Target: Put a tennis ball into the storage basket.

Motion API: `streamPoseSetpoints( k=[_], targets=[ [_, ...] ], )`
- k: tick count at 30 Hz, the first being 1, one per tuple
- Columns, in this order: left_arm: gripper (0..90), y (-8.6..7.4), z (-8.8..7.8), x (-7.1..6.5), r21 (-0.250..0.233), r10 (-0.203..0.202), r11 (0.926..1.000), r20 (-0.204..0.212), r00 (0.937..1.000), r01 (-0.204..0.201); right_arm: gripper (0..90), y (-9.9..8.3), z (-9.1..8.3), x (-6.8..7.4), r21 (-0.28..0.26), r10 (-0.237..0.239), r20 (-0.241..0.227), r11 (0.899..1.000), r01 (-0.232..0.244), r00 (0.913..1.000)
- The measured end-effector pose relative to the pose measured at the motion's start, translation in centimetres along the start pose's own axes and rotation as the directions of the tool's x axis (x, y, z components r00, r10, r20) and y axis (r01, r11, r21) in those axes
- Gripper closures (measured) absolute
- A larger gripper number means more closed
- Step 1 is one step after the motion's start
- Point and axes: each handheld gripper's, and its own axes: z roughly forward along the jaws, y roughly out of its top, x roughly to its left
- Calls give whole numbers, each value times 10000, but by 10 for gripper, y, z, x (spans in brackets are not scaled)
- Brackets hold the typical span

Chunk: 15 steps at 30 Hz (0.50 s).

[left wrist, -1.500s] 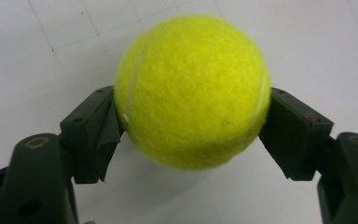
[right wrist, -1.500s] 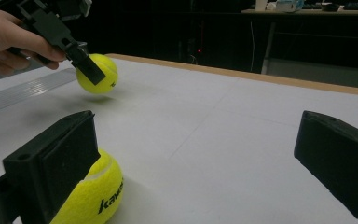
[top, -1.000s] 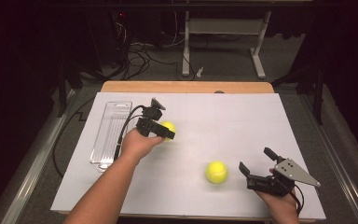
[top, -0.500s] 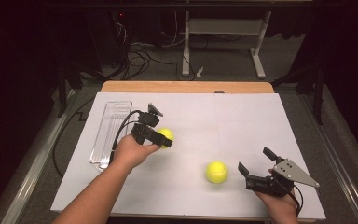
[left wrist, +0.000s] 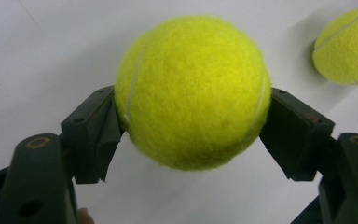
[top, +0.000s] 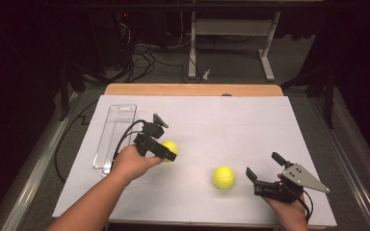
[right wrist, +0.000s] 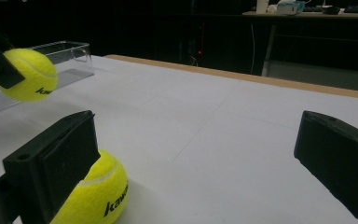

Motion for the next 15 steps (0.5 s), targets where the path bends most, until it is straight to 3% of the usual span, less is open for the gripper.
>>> streamPoseSetpoints(
  k=[10, 15],
  targets=[
    [263, -13, 3, 2, 615, 171, 9980, -303, 9994, -152, 4, 0, 1, 1, 43, -35, -48, 10000, 35, 10000],
    [263, -22, 4, 5, 1137, 422, 9928, -481, 9980, -365, 4, -1, 1, 1, 50, -43, -59, 10000, 43, 10000]
  ],
)
